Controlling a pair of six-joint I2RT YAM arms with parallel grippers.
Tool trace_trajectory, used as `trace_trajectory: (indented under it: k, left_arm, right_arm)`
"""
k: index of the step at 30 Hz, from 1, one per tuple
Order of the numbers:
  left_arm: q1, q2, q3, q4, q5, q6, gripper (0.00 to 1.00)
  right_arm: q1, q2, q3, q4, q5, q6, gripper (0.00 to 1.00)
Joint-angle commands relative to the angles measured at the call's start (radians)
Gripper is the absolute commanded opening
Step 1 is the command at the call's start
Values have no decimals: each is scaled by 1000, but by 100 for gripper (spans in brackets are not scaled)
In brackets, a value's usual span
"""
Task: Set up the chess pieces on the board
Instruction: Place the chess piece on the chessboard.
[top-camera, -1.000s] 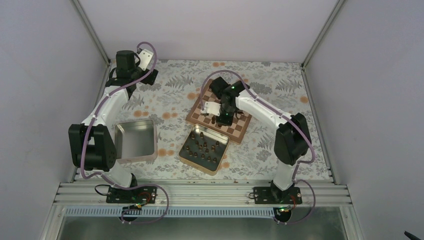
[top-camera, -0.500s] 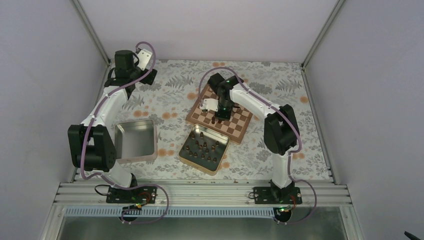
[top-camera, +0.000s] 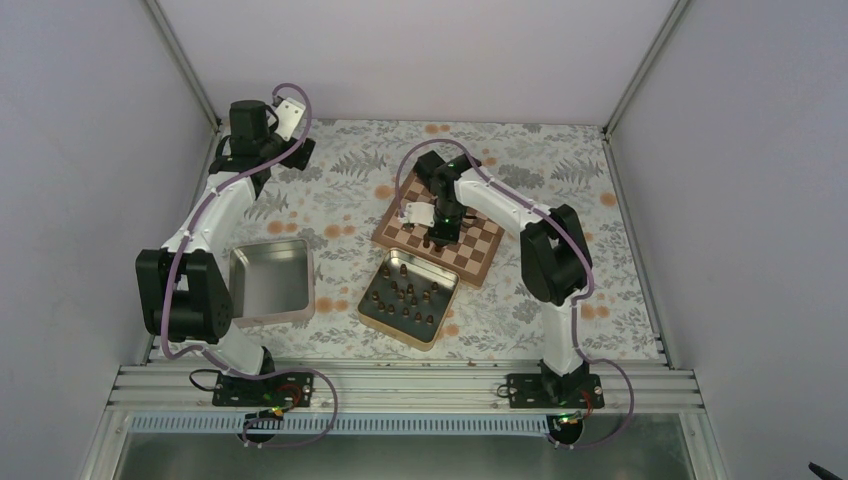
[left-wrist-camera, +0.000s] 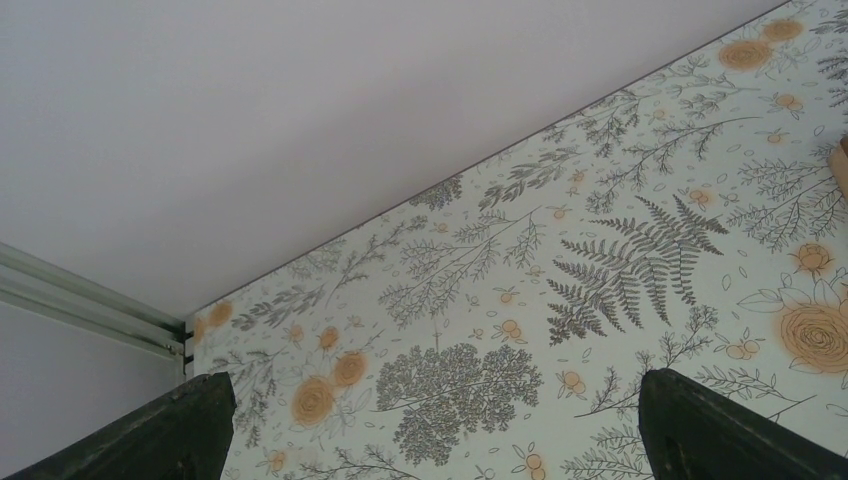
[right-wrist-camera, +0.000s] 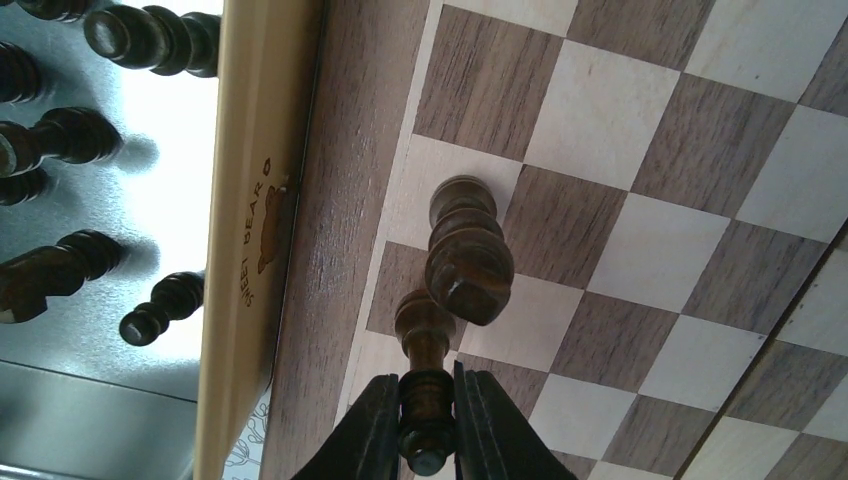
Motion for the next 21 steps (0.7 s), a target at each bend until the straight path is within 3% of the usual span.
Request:
trace_trajectory:
  k: [1,14,21]
  left_arm:
    - [3,-9,6,-8,12,10,100]
    - [3,-6,7,-10,17,12,100]
    - [3,-6,7,-10,19,12,100]
  right_arm:
    - [4,25,12,4,-20,-16,13]
    - [4,35,3,12,-23,-15,16]
    - [3,-7,-8,15,-10,1,33]
